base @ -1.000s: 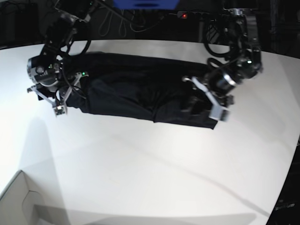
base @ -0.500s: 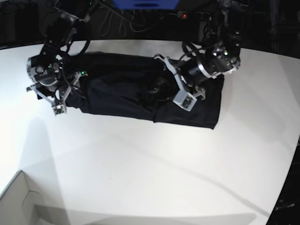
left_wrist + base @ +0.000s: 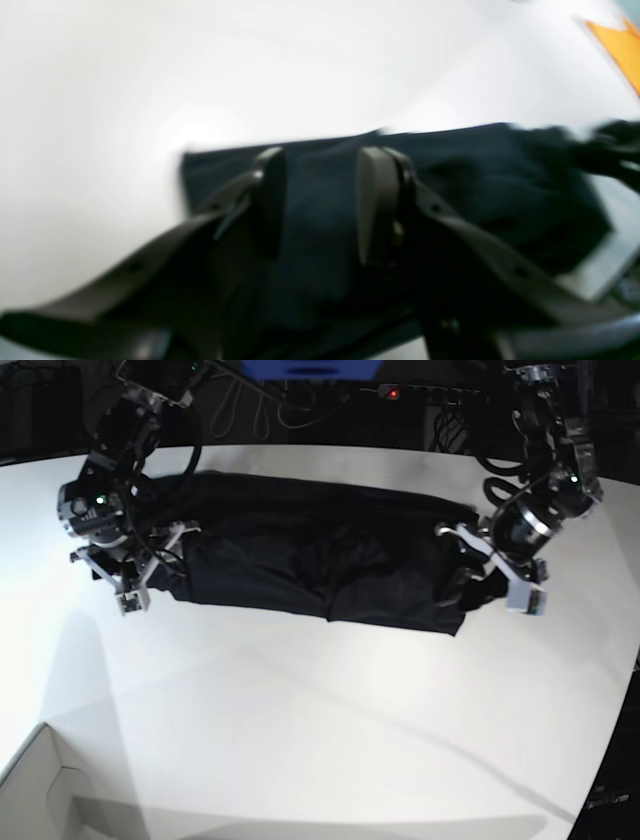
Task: Layout the t-shirt on the table in an organized manner, then fold the t-shirt properly
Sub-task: 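Press and straighten the folded strip end with the left gripper, then release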
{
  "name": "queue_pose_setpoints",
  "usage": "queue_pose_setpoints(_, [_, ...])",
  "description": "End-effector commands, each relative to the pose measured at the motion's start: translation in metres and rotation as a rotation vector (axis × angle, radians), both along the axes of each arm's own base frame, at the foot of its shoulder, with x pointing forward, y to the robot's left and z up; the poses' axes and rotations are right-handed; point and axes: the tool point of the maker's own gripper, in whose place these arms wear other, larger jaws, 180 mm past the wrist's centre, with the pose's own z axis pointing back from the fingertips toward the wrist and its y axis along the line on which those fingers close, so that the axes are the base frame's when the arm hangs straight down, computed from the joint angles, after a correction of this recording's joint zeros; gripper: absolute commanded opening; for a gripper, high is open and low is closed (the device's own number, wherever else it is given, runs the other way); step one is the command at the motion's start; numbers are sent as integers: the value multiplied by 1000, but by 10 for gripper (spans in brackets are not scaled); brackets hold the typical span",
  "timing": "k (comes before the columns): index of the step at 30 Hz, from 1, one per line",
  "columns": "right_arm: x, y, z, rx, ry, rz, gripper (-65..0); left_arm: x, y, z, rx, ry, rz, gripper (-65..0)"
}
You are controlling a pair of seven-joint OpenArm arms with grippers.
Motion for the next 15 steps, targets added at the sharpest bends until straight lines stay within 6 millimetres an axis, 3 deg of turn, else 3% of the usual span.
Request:
queue_pose_setpoints(1, [10,0,10,5,-46,0,-254,4,0,8,-24,-35,-3,-416])
queue_pose_setpoints(5, [13,0,7,15,-41,-4,-254,1,-5,-7,-39,11,-15,-416])
queue_pose_setpoints(15, [5,2,-8,32,4,-4,-254,-11,-93,-31,-93,91,-268,-416])
